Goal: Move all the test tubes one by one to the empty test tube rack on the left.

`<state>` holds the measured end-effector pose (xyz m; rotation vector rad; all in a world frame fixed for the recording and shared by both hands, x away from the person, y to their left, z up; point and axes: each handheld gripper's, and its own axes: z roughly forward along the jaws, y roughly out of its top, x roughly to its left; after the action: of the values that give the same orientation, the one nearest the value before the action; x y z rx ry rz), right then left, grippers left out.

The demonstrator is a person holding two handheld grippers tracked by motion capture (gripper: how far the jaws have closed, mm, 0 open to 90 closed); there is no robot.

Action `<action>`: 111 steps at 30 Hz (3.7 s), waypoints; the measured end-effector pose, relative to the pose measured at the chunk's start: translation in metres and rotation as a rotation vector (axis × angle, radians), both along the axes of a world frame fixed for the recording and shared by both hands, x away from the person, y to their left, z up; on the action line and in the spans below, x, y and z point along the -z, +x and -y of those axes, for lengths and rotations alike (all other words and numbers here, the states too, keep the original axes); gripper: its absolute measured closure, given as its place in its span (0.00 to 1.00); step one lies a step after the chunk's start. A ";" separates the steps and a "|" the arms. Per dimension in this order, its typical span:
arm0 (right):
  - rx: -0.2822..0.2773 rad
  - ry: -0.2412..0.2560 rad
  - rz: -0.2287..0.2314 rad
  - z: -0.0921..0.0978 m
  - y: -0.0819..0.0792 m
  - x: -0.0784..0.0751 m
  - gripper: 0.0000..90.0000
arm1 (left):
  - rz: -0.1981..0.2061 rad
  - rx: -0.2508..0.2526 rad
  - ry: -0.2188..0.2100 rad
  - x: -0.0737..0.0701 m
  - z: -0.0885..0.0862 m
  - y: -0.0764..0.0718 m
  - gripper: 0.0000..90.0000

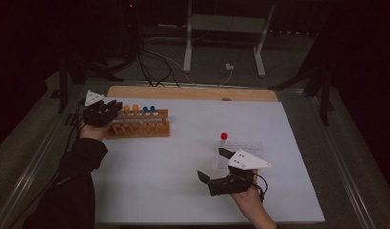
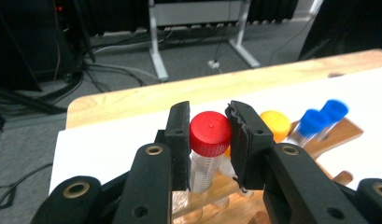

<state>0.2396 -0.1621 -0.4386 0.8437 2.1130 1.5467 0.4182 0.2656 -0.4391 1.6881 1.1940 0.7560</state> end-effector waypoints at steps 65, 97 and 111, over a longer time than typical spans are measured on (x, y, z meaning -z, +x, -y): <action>0.334 -0.247 -0.197 0.024 0.088 0.032 0.83 | 0.014 0.425 -0.046 0.021 0.086 -0.128 0.03; 0.178 -0.192 0.014 0.000 0.031 -0.028 0.83 | 0.018 0.576 -0.056 0.001 0.104 -0.144 0.03; 0.029 -0.202 -0.079 -0.034 0.026 0.000 0.83 | 0.055 0.704 -0.030 -0.021 0.138 -0.145 0.19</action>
<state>0.2652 -0.1282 -0.4389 0.8717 2.2566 1.2790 0.2734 0.1280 -0.4179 1.8746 0.4966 0.3370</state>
